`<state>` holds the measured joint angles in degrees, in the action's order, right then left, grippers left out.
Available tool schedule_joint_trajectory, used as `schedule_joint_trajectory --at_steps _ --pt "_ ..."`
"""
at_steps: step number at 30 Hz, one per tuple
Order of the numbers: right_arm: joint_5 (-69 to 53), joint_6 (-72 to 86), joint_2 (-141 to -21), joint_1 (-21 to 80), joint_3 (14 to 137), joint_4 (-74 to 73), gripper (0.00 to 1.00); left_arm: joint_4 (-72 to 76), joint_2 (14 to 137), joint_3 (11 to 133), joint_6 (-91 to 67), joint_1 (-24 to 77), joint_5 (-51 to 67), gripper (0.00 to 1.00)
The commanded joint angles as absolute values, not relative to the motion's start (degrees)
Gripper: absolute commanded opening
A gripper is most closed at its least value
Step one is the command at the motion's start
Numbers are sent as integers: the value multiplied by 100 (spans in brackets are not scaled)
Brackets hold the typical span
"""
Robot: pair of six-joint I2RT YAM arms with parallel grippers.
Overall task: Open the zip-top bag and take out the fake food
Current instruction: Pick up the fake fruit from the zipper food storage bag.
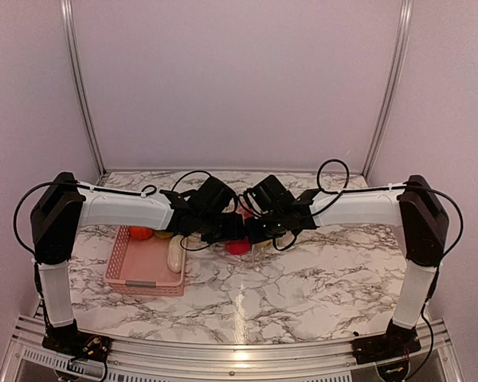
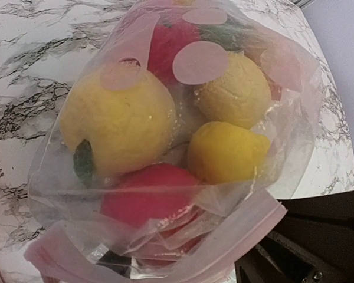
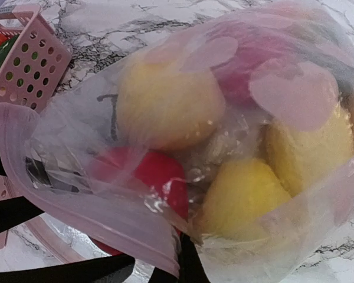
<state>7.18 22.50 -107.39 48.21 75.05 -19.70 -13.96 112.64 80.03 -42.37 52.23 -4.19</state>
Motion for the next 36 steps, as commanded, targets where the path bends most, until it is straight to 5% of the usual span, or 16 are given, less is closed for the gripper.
schedule_joint_trajectory --at_steps 1,36 --pt "811 2342 -10947 4764 7492 -1846 0 -1497 11474 8180 -4309 5212 -812 62" --pt "546 2434 -11209 4663 7128 -1553 0 -1709 11936 8109 -4169 5113 -906 82"
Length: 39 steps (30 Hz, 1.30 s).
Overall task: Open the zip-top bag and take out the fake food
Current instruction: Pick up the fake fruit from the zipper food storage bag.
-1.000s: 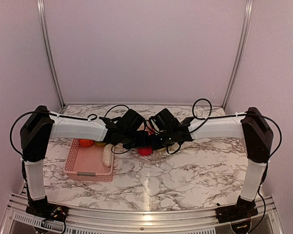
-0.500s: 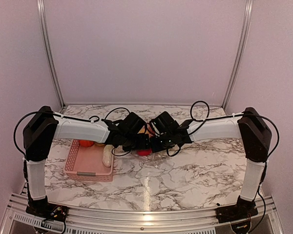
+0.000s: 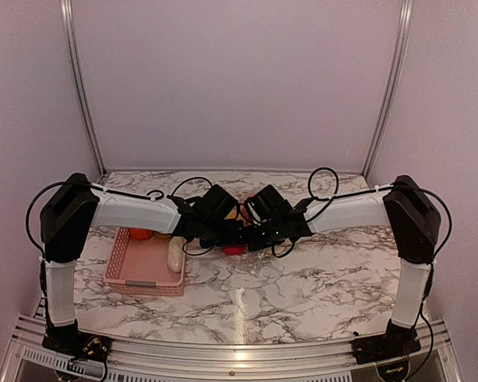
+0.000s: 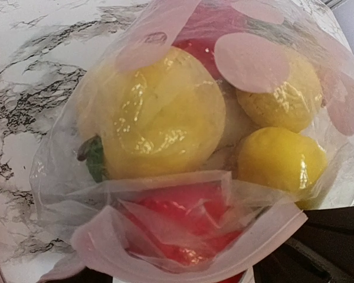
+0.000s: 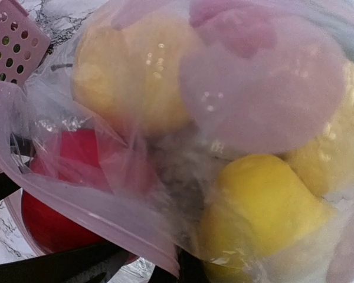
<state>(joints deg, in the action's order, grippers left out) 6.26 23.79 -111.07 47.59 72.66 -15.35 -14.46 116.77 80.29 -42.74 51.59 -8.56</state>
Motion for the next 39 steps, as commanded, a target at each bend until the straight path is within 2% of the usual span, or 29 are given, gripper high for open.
schedule_joint_trajectory --at_steps 1,18,29,39 --pt "537 2441 -11204 4659 7113 -1536 0 -1707 11958 8120 -4170 5114 -901 82" --pt "309 2448 -11165 4599 6999 -1372 0 -1712 12285 8393 -4124 5109 -792 86" --pt "316 2453 -11074 4588 7022 -1394 0 -1686 11765 8346 -4019 5135 -715 66" --pt "290 2461 -11040 4588 7074 -1415 0 -1711 11367 8260 -3925 5189 -566 62"
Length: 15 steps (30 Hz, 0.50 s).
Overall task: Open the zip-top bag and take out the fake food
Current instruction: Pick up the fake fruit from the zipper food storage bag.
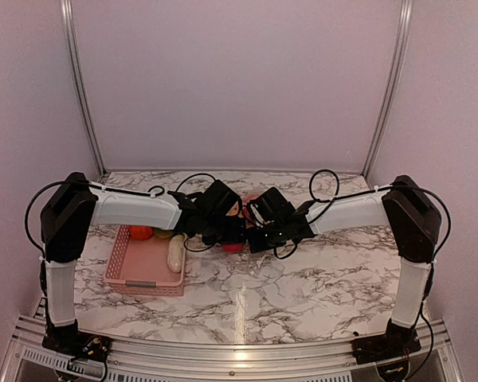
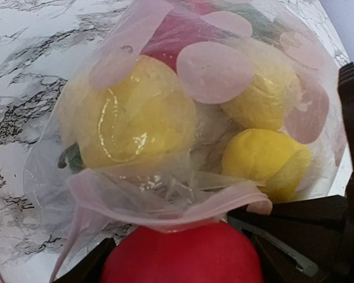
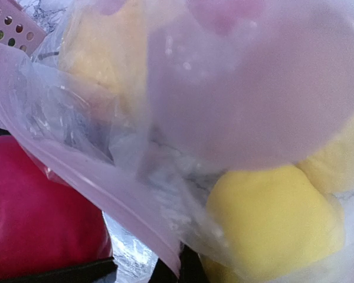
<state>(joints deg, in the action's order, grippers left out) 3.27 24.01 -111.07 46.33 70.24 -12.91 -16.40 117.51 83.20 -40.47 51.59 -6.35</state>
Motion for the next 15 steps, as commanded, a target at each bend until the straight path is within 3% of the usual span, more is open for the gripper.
schedule_joint_trajectory --at_steps 1,15 --pt "291 2460 -11027 4588 7072 -1416 0 -1707 11320 8237 -3928 5194 -559 62" --pt "272 2467 -10880 4588 7120 -1429 0 -1920 10600 7765 -3938 5220 -500 62"
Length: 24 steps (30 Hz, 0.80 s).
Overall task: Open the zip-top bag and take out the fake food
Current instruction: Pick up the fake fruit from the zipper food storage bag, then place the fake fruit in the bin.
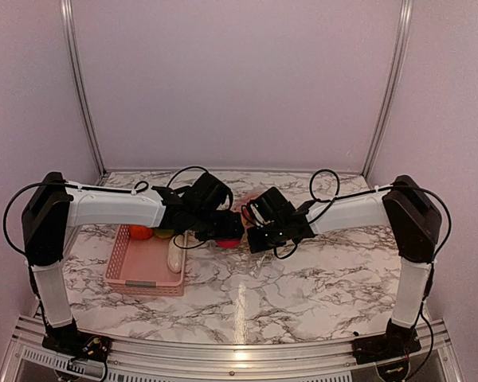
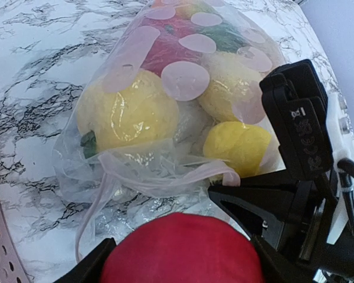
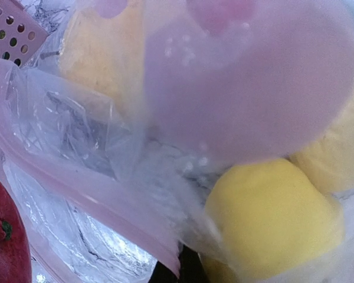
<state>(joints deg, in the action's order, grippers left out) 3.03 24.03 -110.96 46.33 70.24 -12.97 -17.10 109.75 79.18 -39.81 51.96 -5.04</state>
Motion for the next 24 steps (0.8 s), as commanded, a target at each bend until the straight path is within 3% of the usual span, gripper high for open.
schedule_joint_trajectory --at_steps 1,24 --pt "267 2474 -10867 4589 7125 -1431 0 -1945 10544 7728 -3934 5218 -509 62" --pt "-167 2364 -10327 4696 7338 -1583 0 -2515 8270 6078 -4349 4828 -1440 62"
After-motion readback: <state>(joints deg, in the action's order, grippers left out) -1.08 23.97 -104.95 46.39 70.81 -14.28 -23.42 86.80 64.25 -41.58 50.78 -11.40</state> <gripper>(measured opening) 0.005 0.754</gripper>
